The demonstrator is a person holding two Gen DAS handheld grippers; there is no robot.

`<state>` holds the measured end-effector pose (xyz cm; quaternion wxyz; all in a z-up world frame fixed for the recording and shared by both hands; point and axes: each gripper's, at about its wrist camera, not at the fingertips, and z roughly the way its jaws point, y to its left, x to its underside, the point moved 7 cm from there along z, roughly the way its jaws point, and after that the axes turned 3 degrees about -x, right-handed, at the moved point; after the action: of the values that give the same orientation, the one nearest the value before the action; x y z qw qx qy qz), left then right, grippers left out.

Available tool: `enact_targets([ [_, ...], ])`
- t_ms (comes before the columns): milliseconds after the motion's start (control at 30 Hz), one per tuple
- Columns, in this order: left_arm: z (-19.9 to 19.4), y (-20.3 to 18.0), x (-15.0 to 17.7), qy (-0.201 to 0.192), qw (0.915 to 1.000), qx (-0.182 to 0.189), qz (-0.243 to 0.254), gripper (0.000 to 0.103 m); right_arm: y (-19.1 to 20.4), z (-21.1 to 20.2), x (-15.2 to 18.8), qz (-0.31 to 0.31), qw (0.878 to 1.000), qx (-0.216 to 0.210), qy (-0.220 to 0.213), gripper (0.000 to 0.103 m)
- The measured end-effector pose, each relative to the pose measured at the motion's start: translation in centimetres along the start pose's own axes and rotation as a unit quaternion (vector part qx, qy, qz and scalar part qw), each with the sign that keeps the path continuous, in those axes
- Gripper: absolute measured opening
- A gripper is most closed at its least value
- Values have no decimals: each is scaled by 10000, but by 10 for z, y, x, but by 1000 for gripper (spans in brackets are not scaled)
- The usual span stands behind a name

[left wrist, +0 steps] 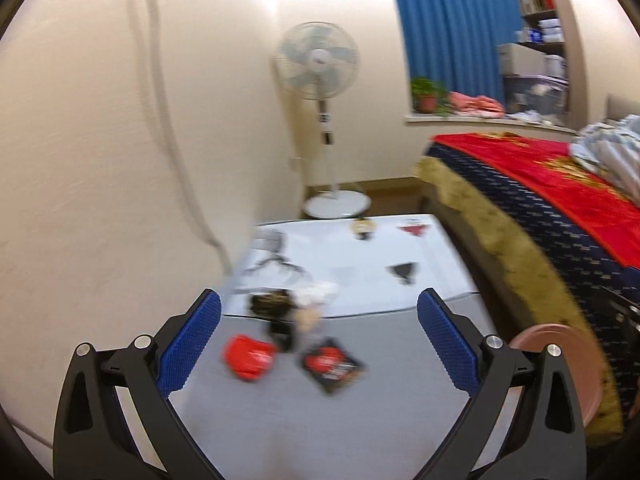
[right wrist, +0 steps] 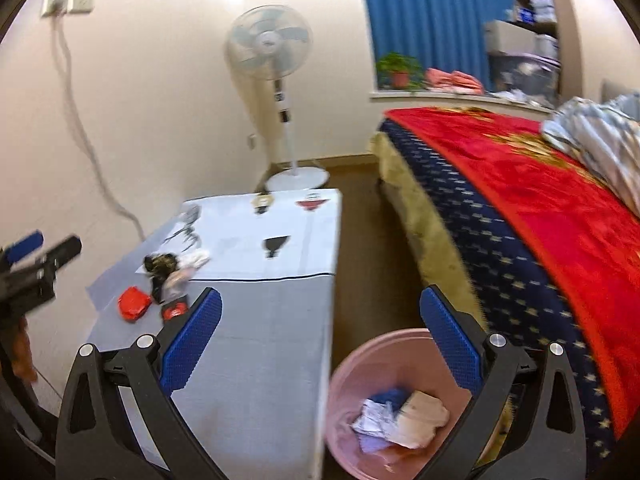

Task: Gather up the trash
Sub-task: 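Move both tools back toward the table, then grasp the black crab-print packet with the right tool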

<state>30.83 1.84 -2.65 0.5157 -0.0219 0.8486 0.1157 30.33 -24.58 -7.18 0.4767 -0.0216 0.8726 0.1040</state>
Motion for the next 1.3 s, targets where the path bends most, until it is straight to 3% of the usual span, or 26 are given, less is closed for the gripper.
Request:
enact_targets([
  [233,47,84,-1,57,9956,-715,-595,95,56,55,13,-394,9980,-308,389,98],
  [333,69,101,4,301,9922,-757,-939,95,78,85,23,-547,9961,-432,539,98],
  [633,96,116,5,509,9878,-777,-1252,95,163,182,57,-877,9913,-812,556,98],
  [800,98,117,3,440,9876,-838,-1252,95,199,224,77,-1018,9852,-1026,916,96],
  [1167,108,128,8,577,9834,-890,-1471,95,218,254,105,-1416,9720,-940,1620,96],
  [1233,108,128,8,581,9835,-891,-1466,95,219,259,110,-1480,9686,-893,1787,80],
  [1300,109,129,9,587,9833,-903,-1468,95,223,261,113,-1550,9654,-944,1871,73],
])
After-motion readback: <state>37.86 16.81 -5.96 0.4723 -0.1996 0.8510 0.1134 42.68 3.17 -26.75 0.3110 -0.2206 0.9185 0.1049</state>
